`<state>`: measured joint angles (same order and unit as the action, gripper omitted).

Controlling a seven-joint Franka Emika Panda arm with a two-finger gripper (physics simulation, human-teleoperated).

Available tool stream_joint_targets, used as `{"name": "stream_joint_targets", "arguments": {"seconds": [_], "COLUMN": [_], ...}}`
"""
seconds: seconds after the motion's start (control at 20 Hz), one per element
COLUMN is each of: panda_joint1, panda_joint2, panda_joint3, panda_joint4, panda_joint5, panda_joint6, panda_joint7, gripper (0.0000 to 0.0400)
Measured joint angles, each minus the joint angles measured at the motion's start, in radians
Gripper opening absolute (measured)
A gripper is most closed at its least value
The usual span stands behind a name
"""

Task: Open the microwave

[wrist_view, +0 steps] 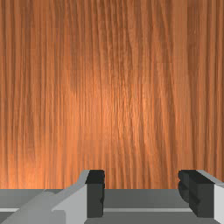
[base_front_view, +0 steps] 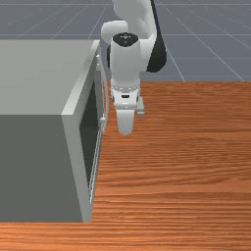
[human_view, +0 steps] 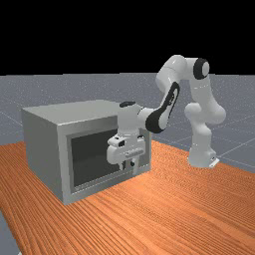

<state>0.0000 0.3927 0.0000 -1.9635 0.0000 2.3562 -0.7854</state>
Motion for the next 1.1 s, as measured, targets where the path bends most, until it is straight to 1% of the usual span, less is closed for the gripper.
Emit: {"name": "stream_joint_targets", "arguments": {"seconds": [0.05,0.1,0.15,0.2,0.25,0.3,0.35,0.4,0.45,0.5,0.55,0.65,1.1], "panda_joint1": [0.0,0.014,0.011,0.01,0.009,0.044,0.053,0.062,0.07,0.078,0.087,0.102,0.15], "panda_joint2": [0.0,0.002,0.002,0.001,-0.001,-0.043,-0.066,-0.077,-0.084,-0.087,-0.089,-0.09,-0.073], "panda_joint3": [0.0,-0.015,-0.012,-0.01,-0.009,-0.044,-0.051,-0.057,-0.063,-0.068,-0.073,-0.083,-0.134], "panda_joint4": [0.0,0.002,0.001,-0.002,-0.006,-0.111,-0.195,-0.246,-0.273,-0.281,-0.283,-0.279,-0.245], "panda_joint5": [0.0,0.008,0.007,0.006,0.006,-0.002,-0.005,-0.005,-0.004,-0.002,0.0,0.003,0.032], "panda_joint6": [0.0,-0.008,-0.011,-0.007,-0.001,0.06,0.11,0.139,0.152,0.15,0.144,0.131,0.077], "panda_joint7": [0.0,0.092,0.075,0.065,0.058,0.246,0.29,0.331,0.37,0.412,0.453,0.532,0.857], "gripper": [0.0158,0.0309,0.0345,0.0366,0.038,0.0232,0.0141,0.0086,0.0052,0.0032,0.0019,0.0007,0.0]}}
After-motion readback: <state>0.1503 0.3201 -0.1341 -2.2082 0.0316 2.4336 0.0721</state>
